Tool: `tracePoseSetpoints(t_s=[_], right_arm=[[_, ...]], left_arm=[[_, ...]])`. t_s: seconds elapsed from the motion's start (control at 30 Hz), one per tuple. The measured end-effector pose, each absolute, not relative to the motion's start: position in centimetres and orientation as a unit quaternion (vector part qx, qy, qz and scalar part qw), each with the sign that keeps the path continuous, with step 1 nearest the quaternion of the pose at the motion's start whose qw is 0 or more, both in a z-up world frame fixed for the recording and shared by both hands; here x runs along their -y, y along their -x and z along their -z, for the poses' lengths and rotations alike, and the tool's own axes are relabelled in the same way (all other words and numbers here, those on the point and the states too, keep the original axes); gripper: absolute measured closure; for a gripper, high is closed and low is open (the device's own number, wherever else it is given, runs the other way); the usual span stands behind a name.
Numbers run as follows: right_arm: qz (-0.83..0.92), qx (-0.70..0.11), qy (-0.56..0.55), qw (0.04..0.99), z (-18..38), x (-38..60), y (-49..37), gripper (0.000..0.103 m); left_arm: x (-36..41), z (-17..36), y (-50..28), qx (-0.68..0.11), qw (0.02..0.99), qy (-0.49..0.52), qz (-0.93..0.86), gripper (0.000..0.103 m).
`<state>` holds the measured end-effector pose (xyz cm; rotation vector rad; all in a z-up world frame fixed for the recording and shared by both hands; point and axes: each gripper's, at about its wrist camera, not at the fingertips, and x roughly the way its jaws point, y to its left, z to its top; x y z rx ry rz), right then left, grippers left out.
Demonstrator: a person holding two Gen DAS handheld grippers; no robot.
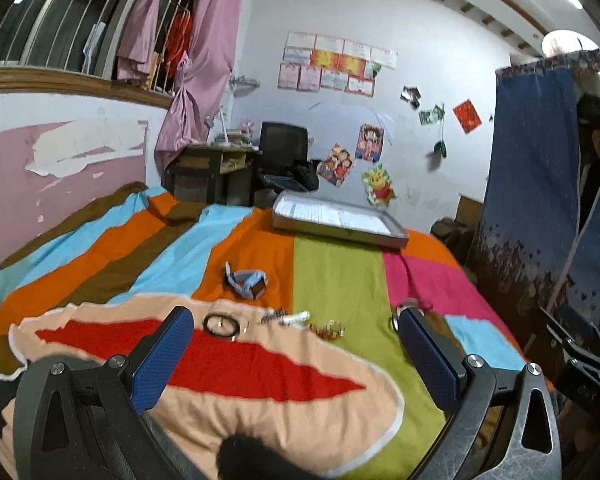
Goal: Organize jewelry
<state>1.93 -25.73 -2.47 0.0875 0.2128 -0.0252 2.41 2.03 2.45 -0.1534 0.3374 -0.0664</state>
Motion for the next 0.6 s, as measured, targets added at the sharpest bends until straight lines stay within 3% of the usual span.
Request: tracePoseSetpoints(t_s=[0.6], right_arm=[[0.032, -0.132, -0.047, 0.99, 1.2, 31.0, -13.3, 0.001]], left_arm=[[1.5, -0.5, -14.9, -0.224, 0.971, 0.03, 0.072, 0.0]])
